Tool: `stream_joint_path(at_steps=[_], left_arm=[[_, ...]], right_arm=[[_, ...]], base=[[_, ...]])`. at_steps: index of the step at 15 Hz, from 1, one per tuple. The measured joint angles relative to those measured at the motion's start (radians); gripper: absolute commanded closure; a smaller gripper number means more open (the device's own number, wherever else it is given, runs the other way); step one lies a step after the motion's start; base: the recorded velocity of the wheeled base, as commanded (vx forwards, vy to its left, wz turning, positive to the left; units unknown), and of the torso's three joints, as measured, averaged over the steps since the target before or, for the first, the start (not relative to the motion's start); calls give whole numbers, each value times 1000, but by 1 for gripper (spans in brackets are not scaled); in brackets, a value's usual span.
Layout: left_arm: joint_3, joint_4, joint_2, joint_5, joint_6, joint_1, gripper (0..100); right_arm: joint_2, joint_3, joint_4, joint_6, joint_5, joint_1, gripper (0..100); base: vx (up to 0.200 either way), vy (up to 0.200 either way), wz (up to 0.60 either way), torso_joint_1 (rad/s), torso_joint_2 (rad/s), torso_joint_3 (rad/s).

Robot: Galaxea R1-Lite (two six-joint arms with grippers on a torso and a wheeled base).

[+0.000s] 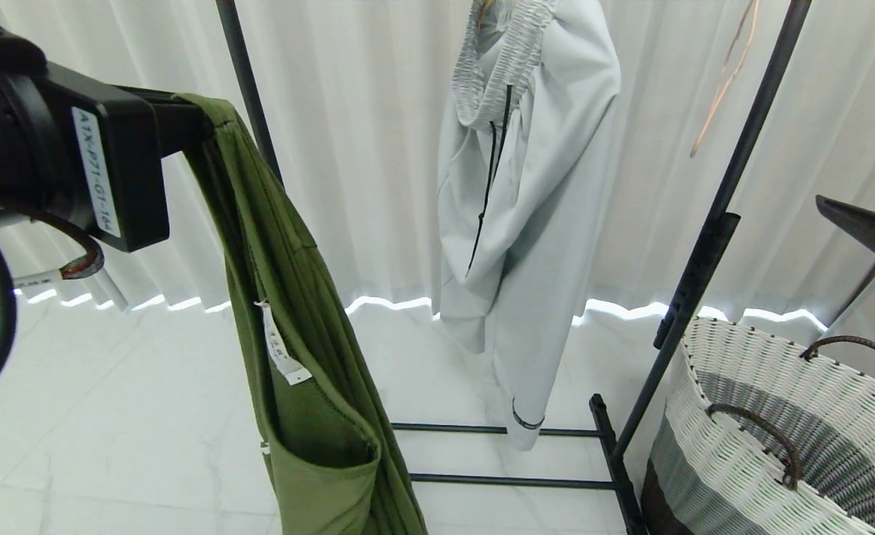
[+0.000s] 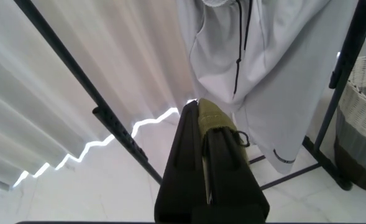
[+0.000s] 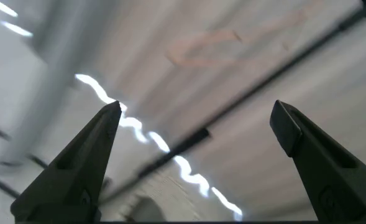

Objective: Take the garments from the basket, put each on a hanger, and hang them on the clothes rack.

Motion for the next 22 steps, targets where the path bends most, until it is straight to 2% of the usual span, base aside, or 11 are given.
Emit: stream_joint_path(at_steps=[3,7,15,22], left_arm=[[1,1,-7,1,1,0,100],[0,1,-10,1,27,0,100],[15,0,-11,1,26,0,100],[20,0,-12,1,27,-1,100]], right_arm=[[-1,35,-50,-35,-4,-86,0],[-2,42,-51,-25,-8,-110,0],[-21,71,-49,105,-10,-114,0],[-21,103,-50,180,-10,-113,0]], base=[[0,0,0,0,0,0],[0,0,0,0,0,0],[0,0,0,0,0,0],[0,0,0,115,-361,-254]])
